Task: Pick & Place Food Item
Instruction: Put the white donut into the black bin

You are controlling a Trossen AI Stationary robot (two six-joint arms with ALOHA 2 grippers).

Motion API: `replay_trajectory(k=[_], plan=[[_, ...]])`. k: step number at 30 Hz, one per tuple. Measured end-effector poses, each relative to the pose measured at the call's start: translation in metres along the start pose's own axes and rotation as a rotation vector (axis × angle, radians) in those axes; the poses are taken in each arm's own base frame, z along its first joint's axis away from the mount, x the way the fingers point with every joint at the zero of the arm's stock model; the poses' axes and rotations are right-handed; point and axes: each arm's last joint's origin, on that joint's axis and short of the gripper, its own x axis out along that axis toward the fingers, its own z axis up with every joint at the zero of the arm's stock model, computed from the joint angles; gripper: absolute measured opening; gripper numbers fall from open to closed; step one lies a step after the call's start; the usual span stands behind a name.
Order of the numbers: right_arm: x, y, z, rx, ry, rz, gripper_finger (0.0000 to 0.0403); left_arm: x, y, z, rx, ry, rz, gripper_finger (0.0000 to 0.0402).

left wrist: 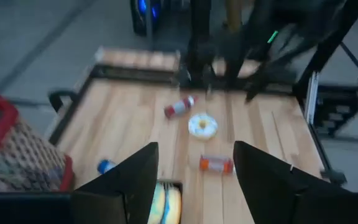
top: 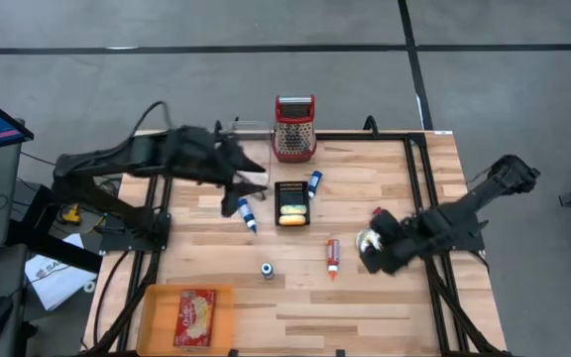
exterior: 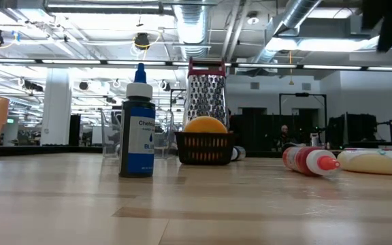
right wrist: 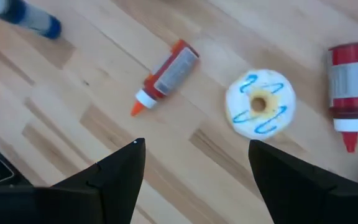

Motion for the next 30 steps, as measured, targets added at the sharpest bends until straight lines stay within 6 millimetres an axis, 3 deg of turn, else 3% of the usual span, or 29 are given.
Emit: replay_trajectory(k=[5, 9, 12, 16, 21, 30], plan=[[0.036, -0.018, 0.028, -0.034, 0.109, -0.002, 0.0276, -0.025, -0.031, -0.003, 0.11, -0.036, 0.038, 0.0204], [0.061, -0.035, 0.033, -0.071, 0.168, -0.069, 0.0276, -0.035, -0.046, -0.007, 0.156, -0.044, 0.083, 0.0204], [0.077, -0.046, 0.029, -0.078, 0.197, -0.116, 0.0276, -0.039, -0.054, -0.009, 0.159, -0.046, 0.116, 0.0204], [0.099, -0.047, 0.017, -0.073, 0.213, -0.047, 0.0276, -0.042, -0.06, -0.012, 0.16, -0.043, 0.131, 0.0204], [0.115, -0.046, 0.004, -0.04, 0.197, -0.07, 0.0276, -0.042, -0.059, -0.013, 0.157, -0.034, 0.142, 0.0204], [0.149, -0.033, -0.007, -0.132, 0.189, -0.135, 0.0276, -0.041, -0.058, -0.012, 0.135, -0.04, 0.151, 0.0204]])
